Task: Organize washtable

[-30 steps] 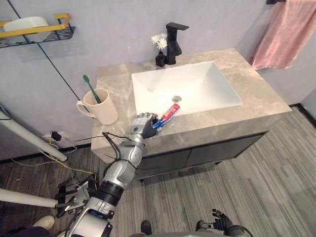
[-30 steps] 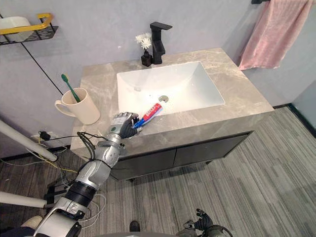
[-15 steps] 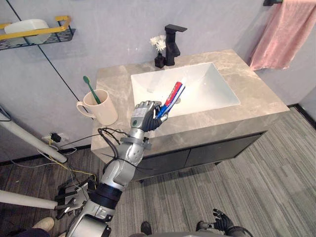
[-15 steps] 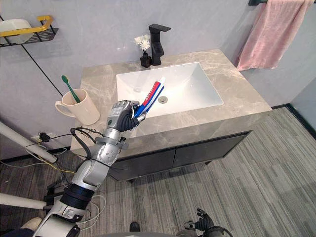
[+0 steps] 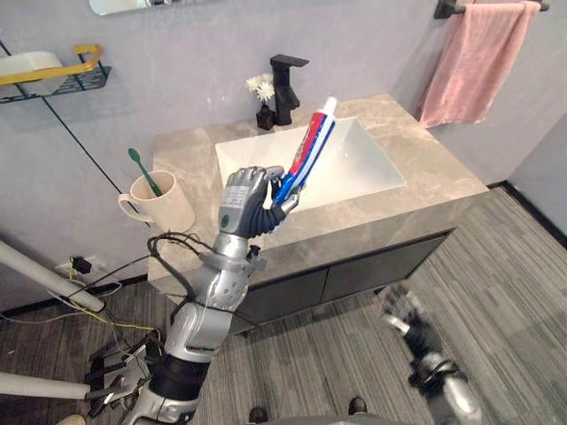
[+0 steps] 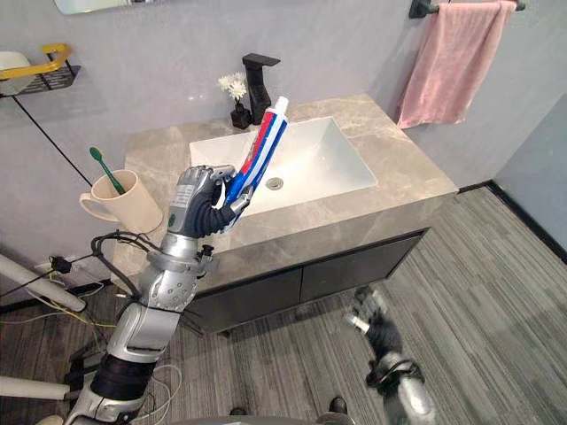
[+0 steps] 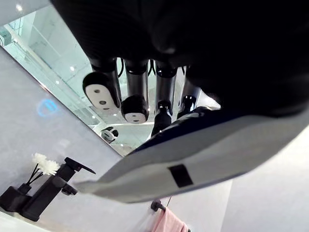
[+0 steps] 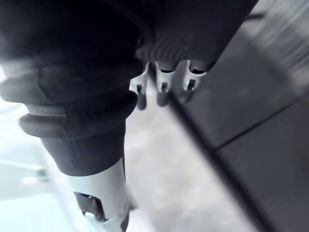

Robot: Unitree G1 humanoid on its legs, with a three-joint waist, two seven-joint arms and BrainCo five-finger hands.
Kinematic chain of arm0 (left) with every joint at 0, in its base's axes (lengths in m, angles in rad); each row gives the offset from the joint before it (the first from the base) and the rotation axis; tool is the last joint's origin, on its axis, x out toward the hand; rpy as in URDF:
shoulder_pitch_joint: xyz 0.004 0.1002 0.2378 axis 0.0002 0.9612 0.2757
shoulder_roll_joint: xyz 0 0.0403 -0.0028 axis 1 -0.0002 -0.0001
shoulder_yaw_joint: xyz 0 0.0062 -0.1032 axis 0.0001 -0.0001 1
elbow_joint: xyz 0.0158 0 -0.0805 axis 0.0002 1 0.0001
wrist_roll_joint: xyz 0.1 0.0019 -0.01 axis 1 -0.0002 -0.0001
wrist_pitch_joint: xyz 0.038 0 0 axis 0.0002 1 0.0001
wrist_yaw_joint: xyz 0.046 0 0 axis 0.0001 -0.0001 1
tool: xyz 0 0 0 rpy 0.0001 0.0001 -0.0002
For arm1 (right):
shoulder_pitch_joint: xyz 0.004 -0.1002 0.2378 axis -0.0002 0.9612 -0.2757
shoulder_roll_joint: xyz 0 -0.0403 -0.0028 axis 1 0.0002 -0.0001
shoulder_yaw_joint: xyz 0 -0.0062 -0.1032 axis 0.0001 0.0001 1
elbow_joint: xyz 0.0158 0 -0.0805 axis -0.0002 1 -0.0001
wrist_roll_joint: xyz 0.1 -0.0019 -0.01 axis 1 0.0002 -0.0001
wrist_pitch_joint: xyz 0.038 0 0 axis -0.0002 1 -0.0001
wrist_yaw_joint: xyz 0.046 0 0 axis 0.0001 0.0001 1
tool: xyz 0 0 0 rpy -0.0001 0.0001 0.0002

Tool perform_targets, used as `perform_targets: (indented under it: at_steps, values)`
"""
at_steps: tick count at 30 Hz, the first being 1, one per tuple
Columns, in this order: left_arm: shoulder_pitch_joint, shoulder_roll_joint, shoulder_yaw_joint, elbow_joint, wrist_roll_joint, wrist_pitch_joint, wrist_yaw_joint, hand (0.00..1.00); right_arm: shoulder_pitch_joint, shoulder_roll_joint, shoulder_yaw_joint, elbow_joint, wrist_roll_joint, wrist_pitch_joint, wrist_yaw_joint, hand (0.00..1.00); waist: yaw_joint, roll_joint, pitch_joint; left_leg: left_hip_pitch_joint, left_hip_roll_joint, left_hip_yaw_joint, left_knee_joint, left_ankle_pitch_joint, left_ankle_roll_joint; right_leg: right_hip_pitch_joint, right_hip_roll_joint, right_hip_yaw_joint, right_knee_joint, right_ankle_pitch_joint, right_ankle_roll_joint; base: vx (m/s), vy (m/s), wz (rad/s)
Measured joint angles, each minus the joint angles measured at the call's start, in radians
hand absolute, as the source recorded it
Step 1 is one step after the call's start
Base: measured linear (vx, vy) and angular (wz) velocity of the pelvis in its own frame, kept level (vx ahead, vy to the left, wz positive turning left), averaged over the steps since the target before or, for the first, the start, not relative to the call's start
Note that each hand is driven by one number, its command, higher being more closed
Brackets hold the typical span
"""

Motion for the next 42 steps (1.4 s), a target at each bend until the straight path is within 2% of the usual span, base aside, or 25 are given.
perform_targets:
  at_steps: [3, 7, 12, 17, 26, 31, 41, 42]
  values:
    - [0.000, -0.005, -0.038, -0.003, 0.000, -0.016, 0.003, 1.00, -0.028, 0.041, 0.044, -0.107, 0.099, -0.044, -0.005, 0.00, 0.020, 0.002, -0.017, 0.000, 0.000, -0.001, 0.000, 0.001, 0.000, 0.000, 0.000, 0.001, 0.000, 0.001, 0.001, -0.03, -0.014, -0.01]
    - [0.000, -0.005, -0.112, -0.004, -0.002, -0.035, 0.037, 1.00, -0.113, 0.069, 0.164, -0.132, 0.227, -0.090, -0.055, 0.00, 0.023, 0.001, -0.022, 0.000, 0.000, -0.006, 0.005, 0.001, 0.000, 0.005, 0.000, -0.004, 0.000, 0.001, 0.001, -0.01, -0.009, 0.02]
    - [0.000, -0.005, -0.187, -0.004, -0.010, -0.053, 0.044, 1.00, -0.153, 0.083, 0.268, -0.129, 0.345, -0.118, -0.110, 0.00, 0.034, 0.001, -0.022, 0.000, -0.001, -0.008, 0.006, 0.001, 0.001, 0.007, 0.000, -0.006, 0.000, 0.001, 0.001, 0.00, 0.000, 0.00]
    - [-0.001, -0.002, -0.217, 0.001, -0.039, -0.053, 0.046, 1.00, -0.168, 0.064, 0.323, -0.094, 0.385, -0.111, -0.157, 0.00, 0.039, 0.000, -0.023, 0.000, -0.001, -0.012, 0.008, 0.001, 0.001, 0.011, -0.001, -0.010, 0.000, 0.001, 0.001, 0.00, -0.003, 0.02]
    - [0.001, 0.036, -0.335, 0.070, -0.048, -0.073, 0.032, 1.00, -0.199, 0.005, 0.410, -0.068, 0.454, -0.094, -0.156, 0.00, 0.049, -0.008, -0.051, -0.002, -0.001, -0.021, 0.009, 0.001, 0.001, 0.015, -0.001, -0.017, 0.000, -0.001, 0.003, 0.00, 0.000, 0.01]
    - [0.006, 0.064, -0.387, 0.116, -0.049, -0.092, -0.005, 1.00, -0.210, -0.038, 0.464, -0.069, 0.480, -0.091, -0.153, 0.00, 0.049, -0.015, -0.056, -0.003, -0.001, -0.021, 0.008, 0.001, 0.001, 0.014, -0.001, -0.016, 0.000, -0.001, 0.004, 0.00, 0.000, 0.00]
    - [0.008, 0.105, -0.425, 0.162, -0.063, -0.124, -0.011, 1.00, -0.217, -0.116, 0.513, -0.071, 0.545, -0.076, -0.153, 0.00, 0.052, -0.023, -0.058, -0.008, -0.001, -0.020, 0.008, 0.001, 0.001, 0.005, -0.001, -0.014, 0.003, -0.001, 0.004, 0.00, 0.000, 0.00]
    - [0.008, 0.106, -0.427, 0.164, -0.065, -0.128, -0.011, 1.00, -0.217, -0.116, 0.514, -0.071, 0.548, -0.076, -0.153, 1.00, 0.052, -0.024, -0.058, -0.008, -0.001, -0.019, 0.008, 0.001, 0.001, 0.004, 0.000, -0.013, 0.003, -0.001, 0.004, 0.00, 0.000, 0.00]
